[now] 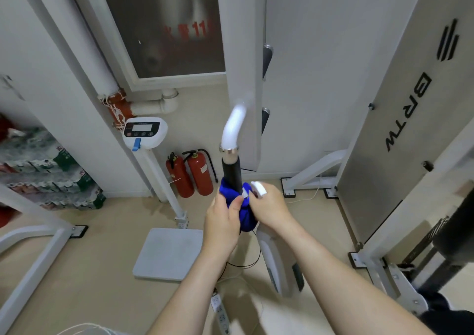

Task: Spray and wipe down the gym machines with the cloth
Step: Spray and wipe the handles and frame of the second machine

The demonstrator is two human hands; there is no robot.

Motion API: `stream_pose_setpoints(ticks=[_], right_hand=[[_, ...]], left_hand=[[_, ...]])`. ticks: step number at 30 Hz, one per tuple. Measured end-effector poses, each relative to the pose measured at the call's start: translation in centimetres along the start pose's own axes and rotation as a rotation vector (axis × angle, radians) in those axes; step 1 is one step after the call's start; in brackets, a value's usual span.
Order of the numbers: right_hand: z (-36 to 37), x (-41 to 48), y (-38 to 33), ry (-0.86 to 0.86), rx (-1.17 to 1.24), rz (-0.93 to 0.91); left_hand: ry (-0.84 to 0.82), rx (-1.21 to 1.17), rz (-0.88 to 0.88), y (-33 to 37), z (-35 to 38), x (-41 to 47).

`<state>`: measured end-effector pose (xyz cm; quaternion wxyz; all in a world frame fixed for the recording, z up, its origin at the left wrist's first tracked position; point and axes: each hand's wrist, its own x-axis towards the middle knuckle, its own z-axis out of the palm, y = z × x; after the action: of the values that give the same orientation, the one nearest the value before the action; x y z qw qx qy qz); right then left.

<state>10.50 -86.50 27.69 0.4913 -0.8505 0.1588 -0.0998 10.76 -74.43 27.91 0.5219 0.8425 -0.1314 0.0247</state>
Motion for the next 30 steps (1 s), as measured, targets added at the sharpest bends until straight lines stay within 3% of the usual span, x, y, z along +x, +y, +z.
stream_pose_setpoints(ticks=[6, 11, 14, 17, 20, 26, 30], right_hand=[[-3.1, 0.0, 0.8, -0.082, 0.029, -0.036], [-10.1, 1.9, -0.5, -0.021, 0.264, -0.065], [-14.5, 3.6, -1.8, -0.085, 0.392, -0.119], [-17.7, 5.3, -2.2, -0.108, 0.373, -0.216], [-19.8, 7.5, -1.7, -0.127, 0.325, -0.224], [-21.0, 11.4, -0.7, -0.623, 0.069, -0.332], [-19.4, 12.2, 0.1, -0.769, 0.262, -0.167]], left_hand=[[-0.033, 0.234, -0.233, -1.5, -0.8, -2.3], [-0.206, -0.012, -0.14, 4.5, 4.5, -3.7], [-0.35, -0.056, -0.144, 7.6, 8.6, -1.5], [-0.38, -0.093, -0.152, 10.2, 11.4, 1.0], [-0.274, -0.102, -0.154, 11.3, 13.8, 3.1], [-0.148, 0.024, -0.282, 11.4, 15.7, 5.4], [-0.177, 0.007, -0.358, 9.9, 15.9, 5.4]])
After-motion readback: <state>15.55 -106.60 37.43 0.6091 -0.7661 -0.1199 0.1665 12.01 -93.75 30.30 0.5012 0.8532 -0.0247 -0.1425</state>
